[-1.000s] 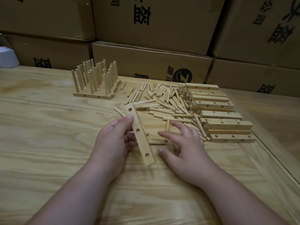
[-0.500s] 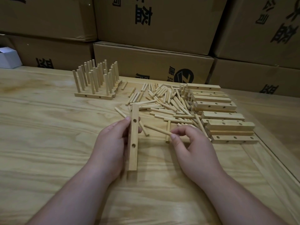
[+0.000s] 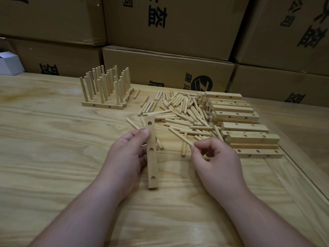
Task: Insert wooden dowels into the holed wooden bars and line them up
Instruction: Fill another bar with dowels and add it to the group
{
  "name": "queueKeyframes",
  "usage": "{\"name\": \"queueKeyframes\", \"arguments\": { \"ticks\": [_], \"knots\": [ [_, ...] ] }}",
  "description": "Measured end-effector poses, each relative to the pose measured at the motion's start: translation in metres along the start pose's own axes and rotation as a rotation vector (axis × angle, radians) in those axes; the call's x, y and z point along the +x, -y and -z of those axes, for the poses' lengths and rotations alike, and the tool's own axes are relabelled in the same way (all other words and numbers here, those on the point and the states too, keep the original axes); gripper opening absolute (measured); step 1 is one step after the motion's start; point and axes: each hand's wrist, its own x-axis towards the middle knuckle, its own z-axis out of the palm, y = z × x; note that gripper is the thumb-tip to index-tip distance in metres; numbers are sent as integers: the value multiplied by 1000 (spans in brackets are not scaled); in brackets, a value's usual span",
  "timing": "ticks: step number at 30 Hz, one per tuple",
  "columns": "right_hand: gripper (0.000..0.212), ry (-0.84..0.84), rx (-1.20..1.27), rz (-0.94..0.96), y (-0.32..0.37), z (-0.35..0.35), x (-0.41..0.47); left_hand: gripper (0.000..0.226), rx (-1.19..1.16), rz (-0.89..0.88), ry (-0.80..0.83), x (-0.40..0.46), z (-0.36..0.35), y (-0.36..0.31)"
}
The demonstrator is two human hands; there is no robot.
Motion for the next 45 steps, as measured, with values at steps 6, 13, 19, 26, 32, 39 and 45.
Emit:
{"name": "queueKeyframes", "arguments": {
  "ticks": [6,13,19,26,32,39,45],
  "knots": [
    [16,-73,88,93,5,1,-2,37,67,-33,65,-1,3,1],
    [13,-82,122,171,8,2,-4,22,179,-118,50,-5,2,1],
    [18,-62,154,168,5,0,-3,31,234,-39,61,-6,3,-2],
    [24,118,195,230,7,-1,-6,28,249,-39,64,-6,3,0],
    [21,252,59,252,3,-2,-8,21,238,-43,97,-4,5,3],
    [18,224,64,225,0,-2,-6,43,195,14,225,-6,4,1],
    [15,224,78,238,1,-2,-7,48,149,21,318,-10,1,3]
  ]
}}
